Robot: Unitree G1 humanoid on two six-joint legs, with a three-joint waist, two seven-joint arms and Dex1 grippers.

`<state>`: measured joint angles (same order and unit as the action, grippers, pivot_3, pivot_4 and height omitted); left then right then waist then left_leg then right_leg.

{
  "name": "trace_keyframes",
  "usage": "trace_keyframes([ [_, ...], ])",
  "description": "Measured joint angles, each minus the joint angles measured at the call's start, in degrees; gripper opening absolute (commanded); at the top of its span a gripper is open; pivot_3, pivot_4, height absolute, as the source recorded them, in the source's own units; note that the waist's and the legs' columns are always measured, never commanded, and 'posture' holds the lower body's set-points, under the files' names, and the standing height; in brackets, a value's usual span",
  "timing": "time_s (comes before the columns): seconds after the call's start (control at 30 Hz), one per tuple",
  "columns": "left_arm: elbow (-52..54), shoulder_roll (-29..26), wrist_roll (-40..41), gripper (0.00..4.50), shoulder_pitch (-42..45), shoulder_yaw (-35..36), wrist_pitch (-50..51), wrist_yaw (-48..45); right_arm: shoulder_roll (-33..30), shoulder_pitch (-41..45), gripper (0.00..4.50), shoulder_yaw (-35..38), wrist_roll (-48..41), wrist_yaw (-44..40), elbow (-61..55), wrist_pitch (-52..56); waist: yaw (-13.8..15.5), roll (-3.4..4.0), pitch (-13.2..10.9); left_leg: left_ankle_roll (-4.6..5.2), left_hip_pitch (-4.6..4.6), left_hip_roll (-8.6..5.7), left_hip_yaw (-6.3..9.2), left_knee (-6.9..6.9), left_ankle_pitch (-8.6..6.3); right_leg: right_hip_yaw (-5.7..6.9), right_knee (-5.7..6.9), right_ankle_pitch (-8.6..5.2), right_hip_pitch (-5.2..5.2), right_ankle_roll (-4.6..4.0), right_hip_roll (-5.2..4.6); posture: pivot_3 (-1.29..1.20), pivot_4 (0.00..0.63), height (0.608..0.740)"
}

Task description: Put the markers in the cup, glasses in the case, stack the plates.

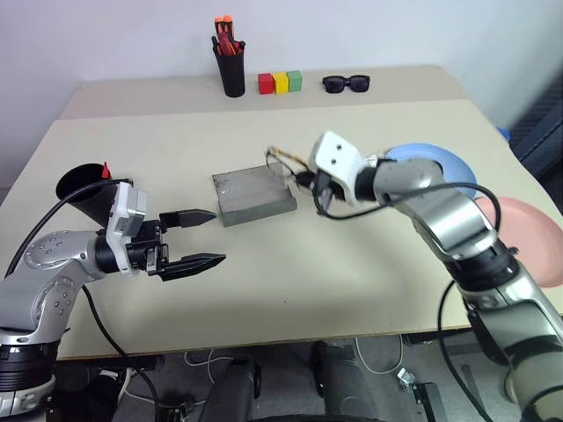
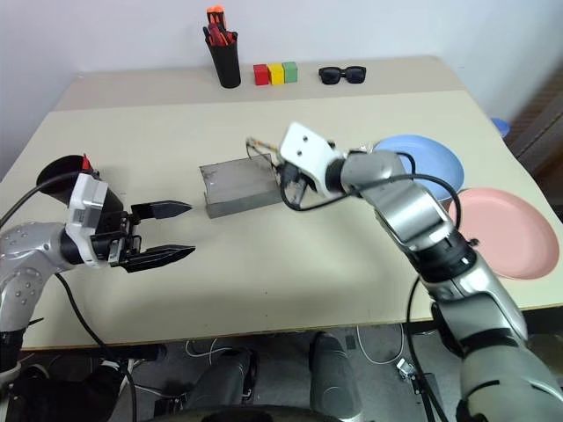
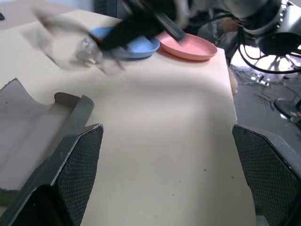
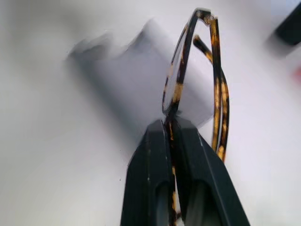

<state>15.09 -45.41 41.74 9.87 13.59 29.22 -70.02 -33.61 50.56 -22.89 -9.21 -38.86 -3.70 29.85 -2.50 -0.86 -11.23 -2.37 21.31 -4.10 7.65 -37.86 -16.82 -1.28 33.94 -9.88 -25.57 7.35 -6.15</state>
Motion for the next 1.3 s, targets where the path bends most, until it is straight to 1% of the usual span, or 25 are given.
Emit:
trace_keyframes([
  [0.07, -0.25, 0.06, 0.03, 4.5, 0.01, 0.04, 0.0, 0.34, 2.86, 1.44, 0.03, -0.65, 4.11, 1.0, 5.27, -8.04, 0.1, -0.02, 0.01, -0.01, 0.01, -0.02, 0.0, 0.0, 0.0, 0.0, -0.01, 0.01, 0.0, -0.01, -0.01, 0.0, 0.15, 0.74],
  [0.17, -0.31, 0.46, 0.03, 4.5, 0.01, 0.01, -0.07, 0.57, 8.61, 1.97, 0.03, -1.84, 8.86, 3.17, 12.51, -16.58, 0.08, -0.01, 0.01, -0.02, 0.02, -0.03, 0.03, 0.01, 0.0, -0.01, 0.0, 0.02, -0.02, -0.03, -0.01, 0.0, 0.15, 0.74],
  [0.33, -0.26, 0.62, 0.04, 4.5, -0.04, -0.01, -0.12, 1.45, 13.65, 2.0, 0.03, -4.38, 15.54, 4.56, 19.97, -26.62, 0.04, 0.0, 0.0, -0.03, 0.02, -0.03, 0.05, 0.03, 0.01, -0.01, 0.07, 0.03, -0.07, -0.05, -0.01, 0.0, 0.15, 0.74],
  [0.47, 0.53, 0.8, 0.13, 4.5, -0.1, -0.02, -0.11, 1.94, 17.1, 1.91, 0.03, -4.9, 17.82, 4.4, 24.39, -29.17, -0.05, 0.01, 0.0, -0.06, 0.01, -0.03, 0.07, 0.05, 0.02, -0.02, 0.11, 0.04, -0.1, -0.07, 0.01, 0.0, 0.15, 0.74],
  [0.67, 0.97, 0.97, 0.23, 4.5, -0.27, -0.03, -0.04, 2.57, 17.21, 0.95, 0.03, -4.82, 19.19, 1.59, 25.4, -30.02, -0.03, 0.01, 0.0, -0.07, 0.0, -0.03, 0.09, 0.07, 0.03, -0.02, 0.12, 0.05, -0.1, -0.09, 0.04, 0.0, 0.15, 0.74],
  [0.87, 0.97, 1.25, 0.23, 4.5, -0.16, -1.11, -0.02, 2.64, 15.95, -0.98, 0.03, -4.48, 19.01, -4.2, 25.02, -28.05, -0.03, 0.01, 0.0, -0.08, 0.0, -0.02, 0.09, 0.08, 0.04, -0.03, 0.13, 0.05, -0.1, -0.09, 0.06, 0.0, 0.15, 0.74],
  [1.0, 0.97, 1.59, 0.25, 4.5, 0.02, -1.18, -0.02, 2.73, 15.42, -1.49, 0.03, -3.03, 17.65, -8.25, 22.81, -23.72, -0.02, 0.01, 0.0, -0.08, 0.0, -0.01, 0.11, 0.1, 0.03, -0.03, 0.13, 0.05, -0.1, -0.09, 0.06, 0.0, 0.15, 0.74],
  [1.1, 0.97, 1.59, 0.26, 4.5, 0.02, -1.18, -0.01, 2.78, 14.85, -2.83, 0.03, -2.39, 16.08, -11.53, 19.62, -17.44, 0.01, 0.01, 0.0, -0.08, 0.0, -0.01, 0.11, 0.09, 0.04, -0.03, 0.13, 0.05, -0.1, -0.1, 0.06, 0.0, 0.15, 0.74],
  [1.17, 1.01, 1.59, 0.27, 4.5, 0.02, -1.18, 0.01, 2.83, 13.76, -3.28, 0.03, -2.03, 14.1, -14.78, 15.61, -10.13, 0.06, 0.01, -0.01, -0.08, 0.0, -0.01, 0.11, 0.09, 0.04, -0.03, 0.14, 0.05, -0.1, -0.1, 0.06, 0.0, 0.15, 0.74],
  [1.3, 1.03, 1.59, 0.28, 4.5, 0.01, -1.17, 0.02, 2.98, 9.49, -3.36, 0.03, -1.84, 9.94, -21.36, 6.51, 3.07, 0.15, 0.02, -0.01, -0.08, 0.01, -0.01, 0.13, 0.09, 0.04, -0.03, 0.13, 0.05, -0.1, -0.1, 0.06, 0.0, 0.15, 0.74],
])
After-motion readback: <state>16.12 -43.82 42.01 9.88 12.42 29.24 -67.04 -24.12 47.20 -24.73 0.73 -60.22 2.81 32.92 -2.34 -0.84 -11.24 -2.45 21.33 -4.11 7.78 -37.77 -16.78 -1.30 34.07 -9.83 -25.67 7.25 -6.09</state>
